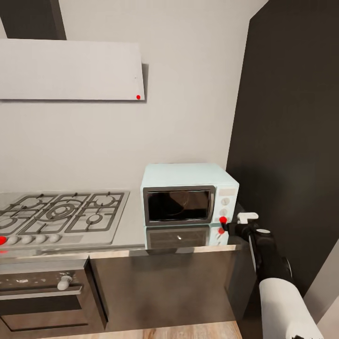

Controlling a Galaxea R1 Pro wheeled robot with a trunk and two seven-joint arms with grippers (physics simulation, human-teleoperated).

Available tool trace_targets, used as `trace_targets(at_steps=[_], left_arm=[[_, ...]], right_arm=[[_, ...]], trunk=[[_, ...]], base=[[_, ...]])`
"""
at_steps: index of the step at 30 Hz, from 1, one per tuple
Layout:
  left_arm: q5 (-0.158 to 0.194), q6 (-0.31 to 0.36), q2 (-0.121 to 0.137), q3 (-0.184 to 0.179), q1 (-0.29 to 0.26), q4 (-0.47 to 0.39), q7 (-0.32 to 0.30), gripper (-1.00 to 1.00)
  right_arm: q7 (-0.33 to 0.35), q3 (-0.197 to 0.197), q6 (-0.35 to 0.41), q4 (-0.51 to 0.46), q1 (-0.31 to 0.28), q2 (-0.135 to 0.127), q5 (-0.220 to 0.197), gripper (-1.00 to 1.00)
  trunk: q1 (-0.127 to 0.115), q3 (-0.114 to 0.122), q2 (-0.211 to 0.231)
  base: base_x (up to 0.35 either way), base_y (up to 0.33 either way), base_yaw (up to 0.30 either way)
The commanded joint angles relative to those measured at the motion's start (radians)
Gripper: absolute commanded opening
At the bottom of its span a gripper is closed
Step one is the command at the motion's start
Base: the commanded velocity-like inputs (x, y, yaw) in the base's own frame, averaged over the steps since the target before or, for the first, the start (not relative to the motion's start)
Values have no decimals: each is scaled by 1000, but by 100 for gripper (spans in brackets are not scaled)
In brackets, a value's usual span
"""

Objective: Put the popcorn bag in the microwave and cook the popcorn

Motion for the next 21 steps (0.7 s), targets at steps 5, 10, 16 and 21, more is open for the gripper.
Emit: trace_targets(at_steps=[5, 10, 16, 21], left_arm=[[11, 3, 0, -8, -1, 0, -3, 100], [11, 3, 0, -7, -1, 0, -3, 100], [11, 3, 0, -7, -1, 0, -3, 100], [11, 3, 0, -7, -1, 0, -3, 100]], right_arm=[[10, -7, -10, 14, -1, 1, 10, 100], [0, -7, -11, 30, -1, 1, 10, 100], [-3, -7, -12, 33, -1, 3, 12, 100], [-5, -7, -13, 33, -1, 6, 12, -100]], trunk=[[0, -1, -1], [0, -1, -1], [0, -1, -1], [0, -1, -1]], base=[[0, 0, 0], [0, 0, 0], [0, 0, 0], [0, 0, 0]])
